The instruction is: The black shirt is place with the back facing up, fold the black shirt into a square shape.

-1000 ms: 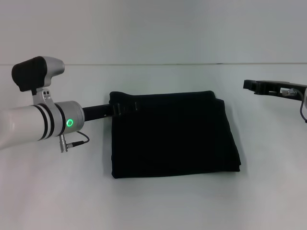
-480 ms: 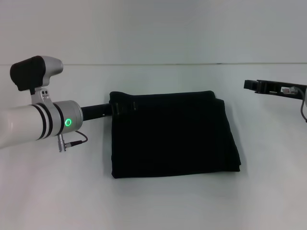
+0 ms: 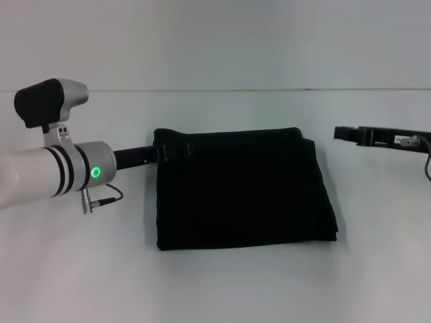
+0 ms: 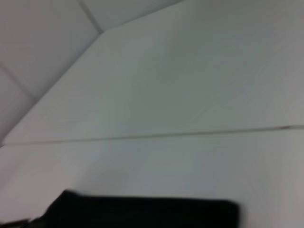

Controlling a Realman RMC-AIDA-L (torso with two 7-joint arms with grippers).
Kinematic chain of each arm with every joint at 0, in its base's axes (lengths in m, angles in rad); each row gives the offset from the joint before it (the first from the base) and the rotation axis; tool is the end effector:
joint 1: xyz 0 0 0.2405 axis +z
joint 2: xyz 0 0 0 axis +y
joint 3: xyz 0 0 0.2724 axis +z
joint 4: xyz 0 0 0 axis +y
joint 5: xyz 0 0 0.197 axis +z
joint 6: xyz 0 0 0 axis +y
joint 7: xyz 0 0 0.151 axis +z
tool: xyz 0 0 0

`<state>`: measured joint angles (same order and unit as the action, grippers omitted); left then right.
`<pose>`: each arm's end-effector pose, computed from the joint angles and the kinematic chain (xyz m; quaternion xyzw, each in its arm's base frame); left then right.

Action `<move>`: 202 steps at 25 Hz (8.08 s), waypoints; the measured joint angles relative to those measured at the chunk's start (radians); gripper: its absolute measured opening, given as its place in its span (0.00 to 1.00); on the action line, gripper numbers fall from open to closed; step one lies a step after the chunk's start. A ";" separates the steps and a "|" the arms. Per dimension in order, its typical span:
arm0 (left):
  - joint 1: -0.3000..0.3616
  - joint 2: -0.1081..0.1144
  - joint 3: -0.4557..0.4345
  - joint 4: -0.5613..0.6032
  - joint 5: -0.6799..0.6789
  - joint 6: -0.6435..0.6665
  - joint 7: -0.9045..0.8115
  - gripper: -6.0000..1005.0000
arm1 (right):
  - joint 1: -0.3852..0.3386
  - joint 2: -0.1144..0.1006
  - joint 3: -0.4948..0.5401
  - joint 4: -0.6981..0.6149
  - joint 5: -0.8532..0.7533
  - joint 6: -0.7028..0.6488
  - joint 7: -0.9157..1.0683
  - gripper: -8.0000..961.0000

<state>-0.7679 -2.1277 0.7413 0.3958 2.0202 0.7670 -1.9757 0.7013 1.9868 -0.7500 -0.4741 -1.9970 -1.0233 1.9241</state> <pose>-0.2624 0.4214 -0.0685 -0.7781 -0.5293 -0.1920 0.2784 0.2818 0.4204 0.0008 -0.8177 0.4747 0.1978 0.2585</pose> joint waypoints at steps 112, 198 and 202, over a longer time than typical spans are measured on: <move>0.014 -0.007 0.005 0.000 -0.008 0.002 0.002 0.94 | -0.092 -0.063 0.032 0.059 -0.191 -0.345 0.212 0.07; 0.032 -0.007 0.004 0.023 -0.007 0.005 0.001 0.95 | 0.185 0.107 -0.078 0.163 0.034 0.339 -0.297 0.01; 0.032 -0.007 0.003 0.023 -0.006 0.006 0.001 0.95 | 0.213 0.111 -0.092 0.208 0.033 0.406 -0.297 0.01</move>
<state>-0.7362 -2.1351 0.7441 0.4188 2.0143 0.7733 -1.9746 0.9140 2.0980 -0.8416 -0.2665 -1.9638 -0.6171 1.6275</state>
